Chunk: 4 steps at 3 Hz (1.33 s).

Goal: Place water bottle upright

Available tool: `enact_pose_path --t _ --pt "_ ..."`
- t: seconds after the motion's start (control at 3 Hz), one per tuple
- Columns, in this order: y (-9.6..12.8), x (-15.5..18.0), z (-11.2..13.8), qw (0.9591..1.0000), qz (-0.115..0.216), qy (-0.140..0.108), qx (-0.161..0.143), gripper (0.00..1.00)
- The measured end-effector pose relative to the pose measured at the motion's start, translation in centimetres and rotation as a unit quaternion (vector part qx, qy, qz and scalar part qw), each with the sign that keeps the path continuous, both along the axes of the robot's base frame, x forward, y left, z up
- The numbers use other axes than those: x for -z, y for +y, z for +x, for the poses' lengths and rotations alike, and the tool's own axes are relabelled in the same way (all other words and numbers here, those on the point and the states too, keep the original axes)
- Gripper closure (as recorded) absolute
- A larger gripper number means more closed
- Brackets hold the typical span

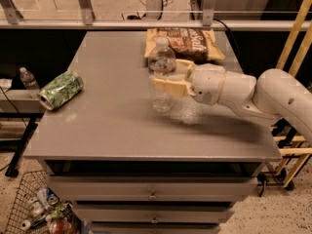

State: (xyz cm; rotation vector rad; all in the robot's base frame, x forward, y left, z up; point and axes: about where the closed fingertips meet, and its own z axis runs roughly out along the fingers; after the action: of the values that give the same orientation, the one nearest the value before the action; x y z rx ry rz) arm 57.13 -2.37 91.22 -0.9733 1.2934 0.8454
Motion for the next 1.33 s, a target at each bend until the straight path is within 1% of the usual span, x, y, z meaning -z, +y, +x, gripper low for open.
enact_pose_path --t 0.33,0.67,1.0,1.33 --pt "0.25 -0.06 -0.06 1.0000 0.000 0.000 -0.002 0.83" --pt "0.51 -0.12 -0.12 1.0000 0.000 -0.001 -0.004 0.59" --pt "0.74 -0.18 -0.17 1.0000 0.000 -0.001 -0.006 0.38" --pt "1.00 -0.25 -0.24 1.0000 0.000 -0.002 -0.009 0.13"
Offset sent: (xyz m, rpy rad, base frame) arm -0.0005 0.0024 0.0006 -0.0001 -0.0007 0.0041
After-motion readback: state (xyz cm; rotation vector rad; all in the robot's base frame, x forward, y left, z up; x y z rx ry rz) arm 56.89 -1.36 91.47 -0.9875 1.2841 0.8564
